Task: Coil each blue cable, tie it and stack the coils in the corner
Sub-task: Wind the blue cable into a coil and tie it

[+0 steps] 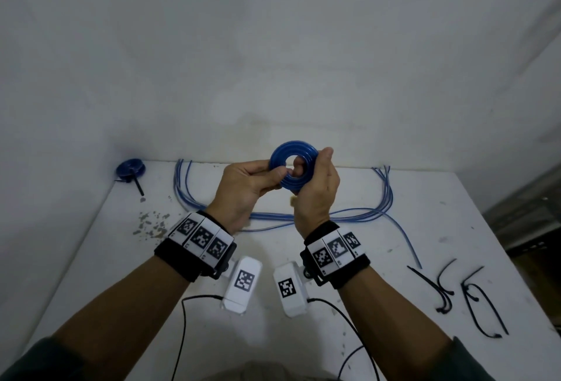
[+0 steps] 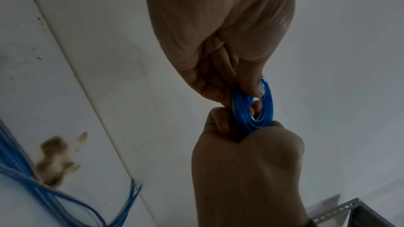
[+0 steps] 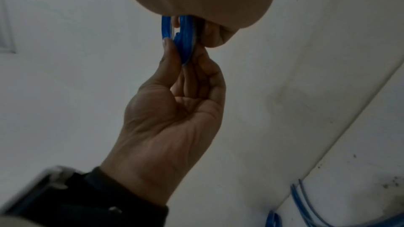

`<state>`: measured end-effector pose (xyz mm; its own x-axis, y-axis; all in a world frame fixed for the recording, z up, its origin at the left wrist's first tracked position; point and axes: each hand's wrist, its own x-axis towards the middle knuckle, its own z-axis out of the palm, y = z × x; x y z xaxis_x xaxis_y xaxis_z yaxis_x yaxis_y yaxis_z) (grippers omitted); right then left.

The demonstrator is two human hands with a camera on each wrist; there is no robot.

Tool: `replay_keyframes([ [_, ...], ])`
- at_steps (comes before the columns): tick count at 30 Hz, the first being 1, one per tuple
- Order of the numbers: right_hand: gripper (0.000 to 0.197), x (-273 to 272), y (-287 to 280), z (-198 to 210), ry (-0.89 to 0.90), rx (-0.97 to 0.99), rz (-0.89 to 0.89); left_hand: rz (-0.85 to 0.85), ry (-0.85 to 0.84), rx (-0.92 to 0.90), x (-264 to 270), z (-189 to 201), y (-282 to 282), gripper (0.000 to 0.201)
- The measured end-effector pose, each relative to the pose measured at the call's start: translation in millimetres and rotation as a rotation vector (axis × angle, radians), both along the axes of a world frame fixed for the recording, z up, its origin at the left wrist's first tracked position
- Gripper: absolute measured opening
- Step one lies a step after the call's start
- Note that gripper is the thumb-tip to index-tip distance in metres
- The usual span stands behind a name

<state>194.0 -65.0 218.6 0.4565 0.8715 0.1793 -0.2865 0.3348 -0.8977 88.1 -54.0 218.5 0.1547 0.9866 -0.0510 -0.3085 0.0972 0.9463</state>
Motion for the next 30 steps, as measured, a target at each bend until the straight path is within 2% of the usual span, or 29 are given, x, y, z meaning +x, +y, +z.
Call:
replay_keyframes([
  [3, 0.049, 2, -5, -3, 0.013, 0.006, 0.014, 0.002, -0.014, -0.045, 2, 0, -4, 0.014],
  [5, 0.046, 4, -9, -4, 0.008, 0.006, 0.011, -0.008, -0.027, -0.059, 6, -1, -6, 0.016],
  [8, 0.045, 12, -12, -7, -0.053, -0.01, -0.084, -0.045, -0.017, -0.078, 17, -1, -8, 0.019],
  [12, 0.047, 36, -18, -14, -0.103, -0.061, -0.206, -0.163, 0.03, -0.102, 43, -5, -15, 0.032],
  [14, 0.047, 56, -24, -21, -0.195, -0.123, -0.227, -0.221, 0.108, -0.095, 55, -10, -18, 0.026],
  [17, 0.048, 86, -39, -35, -0.39, -0.245, -0.19, -0.267, 0.266, 0.001, 73, -18, -19, 0.019],
  [24, 0.056, 155, -80, -55, -0.65, -0.442, -0.006, -0.273, 0.412, 0.203, 161, -47, -43, 0.021],
  [30, 0.056, 209, -105, -86, -0.499, -0.612, -0.028, -0.306, 0.422, 0.103, 224, -89, -65, 0.02],
])
